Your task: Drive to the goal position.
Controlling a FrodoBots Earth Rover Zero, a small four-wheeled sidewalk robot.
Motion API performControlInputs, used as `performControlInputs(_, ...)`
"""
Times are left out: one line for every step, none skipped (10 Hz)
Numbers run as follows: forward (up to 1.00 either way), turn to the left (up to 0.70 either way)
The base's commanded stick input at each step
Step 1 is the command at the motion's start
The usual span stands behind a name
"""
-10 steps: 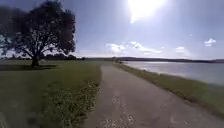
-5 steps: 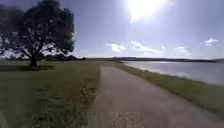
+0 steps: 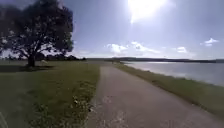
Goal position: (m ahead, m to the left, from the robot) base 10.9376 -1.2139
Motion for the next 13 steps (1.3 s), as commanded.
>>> performControlInputs(0.70, 0.05)
performControlInputs(0.70, 0.05)
performControlInputs(0.70, 0.05)
performControlInputs(0.70, 0.05)
performControlInputs(0.70, 0.05)
performControlInputs(0.70, 0.05)
performControlInputs(0.70, 0.05)
performControlInputs(0.70, 0.05)
performControlInputs(0.70, 0.05)
performControlInputs(0.70, 0.05)
performControlInputs(0.70, 0.05)
performControlInputs(0.70, 0.05)
performControlInputs(0.70, 0.05)
